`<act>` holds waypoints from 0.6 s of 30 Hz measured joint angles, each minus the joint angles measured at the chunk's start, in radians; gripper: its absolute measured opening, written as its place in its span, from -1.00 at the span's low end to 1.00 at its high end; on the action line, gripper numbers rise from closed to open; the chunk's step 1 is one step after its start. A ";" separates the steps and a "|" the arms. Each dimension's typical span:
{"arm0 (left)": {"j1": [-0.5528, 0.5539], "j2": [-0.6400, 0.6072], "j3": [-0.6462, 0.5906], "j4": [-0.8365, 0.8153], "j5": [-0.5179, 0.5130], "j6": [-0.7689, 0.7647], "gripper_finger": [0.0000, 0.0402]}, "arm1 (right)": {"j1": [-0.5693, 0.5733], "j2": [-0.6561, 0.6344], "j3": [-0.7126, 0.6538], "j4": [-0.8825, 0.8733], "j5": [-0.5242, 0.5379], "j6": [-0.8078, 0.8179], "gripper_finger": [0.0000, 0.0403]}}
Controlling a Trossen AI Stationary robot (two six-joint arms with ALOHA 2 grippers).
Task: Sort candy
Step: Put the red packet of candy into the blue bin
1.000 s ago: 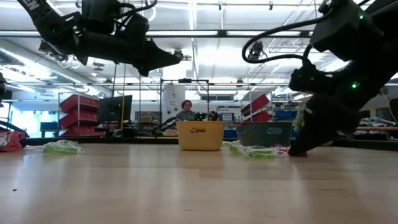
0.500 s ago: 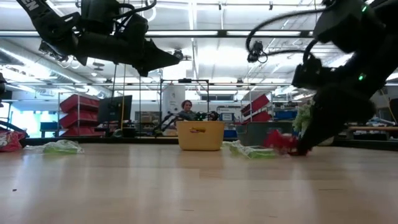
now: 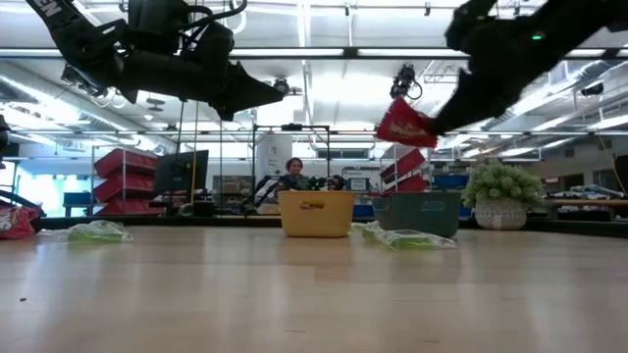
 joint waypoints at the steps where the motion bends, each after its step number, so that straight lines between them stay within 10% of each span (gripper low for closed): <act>1: 0.000 0.000 0.000 0.000 0.000 0.000 -0.98 | -0.031 -0.002 0.006 -0.001 0.007 -0.004 -0.99; 18: 0.000 0.000 0.000 -0.023 0.000 0.002 -0.98 | -0.363 0.242 0.012 0.021 -0.103 0.013 -0.86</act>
